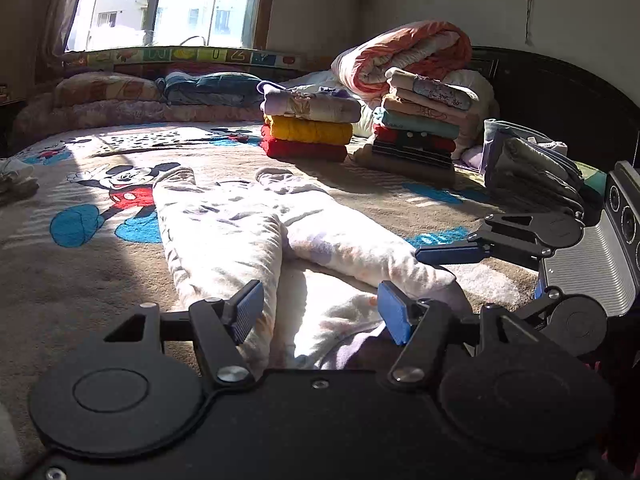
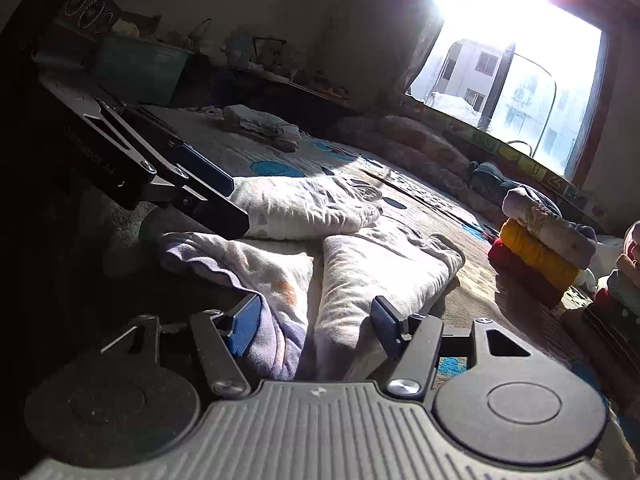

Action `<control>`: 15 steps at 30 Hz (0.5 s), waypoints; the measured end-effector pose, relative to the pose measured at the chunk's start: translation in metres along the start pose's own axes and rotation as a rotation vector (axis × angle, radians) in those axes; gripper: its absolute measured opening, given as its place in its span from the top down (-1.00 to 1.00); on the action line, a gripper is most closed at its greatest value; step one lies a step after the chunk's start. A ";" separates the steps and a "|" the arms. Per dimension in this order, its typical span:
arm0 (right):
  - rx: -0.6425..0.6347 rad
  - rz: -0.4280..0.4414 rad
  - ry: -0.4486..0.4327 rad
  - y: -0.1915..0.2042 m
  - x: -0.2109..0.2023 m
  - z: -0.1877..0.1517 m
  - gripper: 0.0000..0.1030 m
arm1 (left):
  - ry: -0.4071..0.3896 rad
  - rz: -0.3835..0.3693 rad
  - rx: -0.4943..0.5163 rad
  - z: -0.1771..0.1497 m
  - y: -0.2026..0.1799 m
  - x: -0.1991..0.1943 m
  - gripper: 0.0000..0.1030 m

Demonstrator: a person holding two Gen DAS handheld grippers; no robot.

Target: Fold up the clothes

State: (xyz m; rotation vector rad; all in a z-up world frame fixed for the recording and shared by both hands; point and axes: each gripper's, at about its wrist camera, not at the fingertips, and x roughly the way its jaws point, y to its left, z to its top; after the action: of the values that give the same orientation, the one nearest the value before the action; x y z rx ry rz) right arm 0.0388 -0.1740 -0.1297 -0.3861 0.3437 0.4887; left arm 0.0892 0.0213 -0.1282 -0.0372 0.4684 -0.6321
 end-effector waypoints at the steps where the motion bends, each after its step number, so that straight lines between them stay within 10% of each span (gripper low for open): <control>1: 0.032 0.016 0.006 -0.003 0.004 -0.003 -0.19 | 0.011 -0.010 -0.058 -0.003 0.009 0.004 -0.21; 7: 0.122 0.079 0.049 -0.006 0.025 -0.021 -0.27 | 0.029 -0.054 -0.183 -0.020 0.032 0.016 -0.24; 15: 0.052 0.054 0.038 0.000 0.009 -0.016 -0.31 | 0.013 0.025 0.096 -0.015 -0.001 -0.008 -0.27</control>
State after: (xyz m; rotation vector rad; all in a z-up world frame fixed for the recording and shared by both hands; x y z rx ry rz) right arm 0.0430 -0.1775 -0.1472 -0.3367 0.4034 0.5247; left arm 0.0764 0.0267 -0.1378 0.0641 0.4499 -0.6296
